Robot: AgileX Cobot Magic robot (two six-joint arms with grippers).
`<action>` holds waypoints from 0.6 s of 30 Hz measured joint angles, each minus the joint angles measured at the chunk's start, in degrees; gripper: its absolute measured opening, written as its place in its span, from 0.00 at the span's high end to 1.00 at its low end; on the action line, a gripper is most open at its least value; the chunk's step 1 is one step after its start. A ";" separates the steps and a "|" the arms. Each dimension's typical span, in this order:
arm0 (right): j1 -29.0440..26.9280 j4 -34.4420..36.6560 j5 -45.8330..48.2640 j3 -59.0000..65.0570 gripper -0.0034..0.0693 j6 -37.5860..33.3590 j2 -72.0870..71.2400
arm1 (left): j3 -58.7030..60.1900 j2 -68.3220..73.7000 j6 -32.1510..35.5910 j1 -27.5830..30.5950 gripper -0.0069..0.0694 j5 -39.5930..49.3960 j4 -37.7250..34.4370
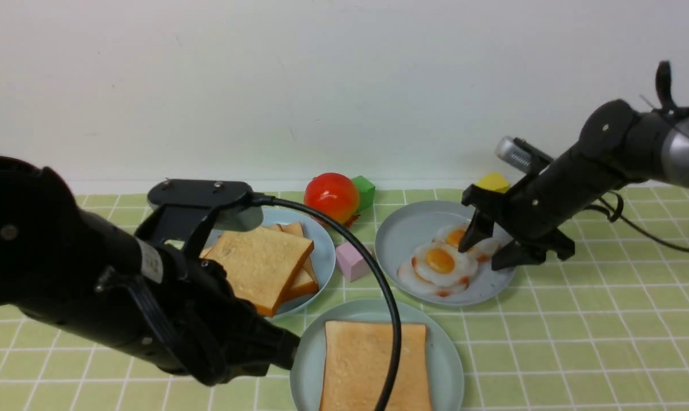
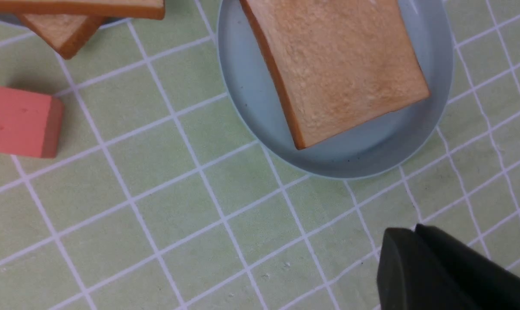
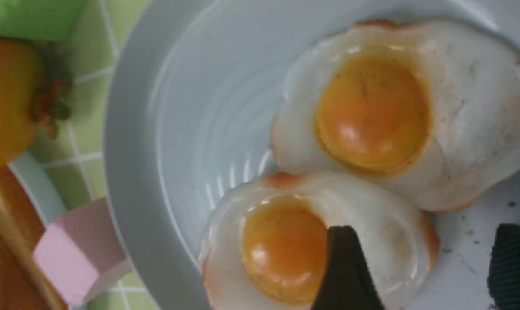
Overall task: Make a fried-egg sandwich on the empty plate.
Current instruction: Use the right arm to grab a fried egg
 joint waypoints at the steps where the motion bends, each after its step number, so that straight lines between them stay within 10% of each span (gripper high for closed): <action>1: 0.00 0.53 0.00 0.00 0.34 -0.14 0.50 | 0.00 0.28 0.00 0.00 0.87 -0.16 -0.10; 18: -0.32 6.55 -0.77 -0.68 0.49 -1.47 2.71 | 0.00 0.54 1.54 0.00 0.86 -0.51 -0.74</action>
